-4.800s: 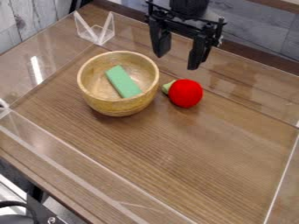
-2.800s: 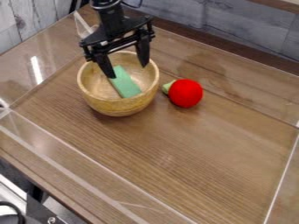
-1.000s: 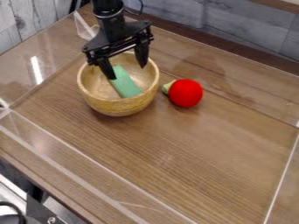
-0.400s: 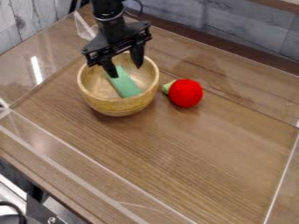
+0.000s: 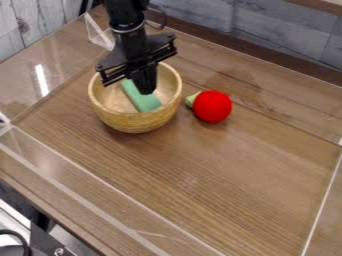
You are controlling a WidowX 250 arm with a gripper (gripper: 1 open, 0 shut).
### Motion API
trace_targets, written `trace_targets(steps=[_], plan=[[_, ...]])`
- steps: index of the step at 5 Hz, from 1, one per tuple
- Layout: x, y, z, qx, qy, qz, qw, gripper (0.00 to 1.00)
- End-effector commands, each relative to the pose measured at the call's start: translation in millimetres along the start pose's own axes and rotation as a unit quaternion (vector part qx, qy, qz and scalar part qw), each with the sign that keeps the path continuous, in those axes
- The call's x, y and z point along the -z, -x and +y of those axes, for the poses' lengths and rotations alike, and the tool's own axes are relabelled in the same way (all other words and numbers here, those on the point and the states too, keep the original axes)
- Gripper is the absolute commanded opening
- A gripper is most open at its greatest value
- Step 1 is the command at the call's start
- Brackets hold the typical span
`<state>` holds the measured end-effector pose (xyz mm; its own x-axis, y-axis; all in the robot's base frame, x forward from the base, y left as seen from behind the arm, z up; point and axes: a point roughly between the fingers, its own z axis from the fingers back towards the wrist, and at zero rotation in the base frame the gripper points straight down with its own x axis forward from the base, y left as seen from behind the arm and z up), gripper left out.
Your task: Remove the green stick from the brown bowl and put it on the table
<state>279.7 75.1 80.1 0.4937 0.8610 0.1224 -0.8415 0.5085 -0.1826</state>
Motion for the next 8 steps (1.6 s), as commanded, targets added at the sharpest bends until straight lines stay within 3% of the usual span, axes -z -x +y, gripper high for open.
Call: trace_targets(steps=[1,4,7,8], plan=[[-17.8,5.8,-5,-0.009,0.015,-0.009,0.9998,0.00],[-15.6,47.2,4,-0.066,-0.007,0.000,0.9978,0.00],[-1.4,69.0,11,-0.131,-0.037,0.007,0.9907,0.00],[0.7,72.4,12,-0.161,-0.047,0.011,0.9857,0.00]])
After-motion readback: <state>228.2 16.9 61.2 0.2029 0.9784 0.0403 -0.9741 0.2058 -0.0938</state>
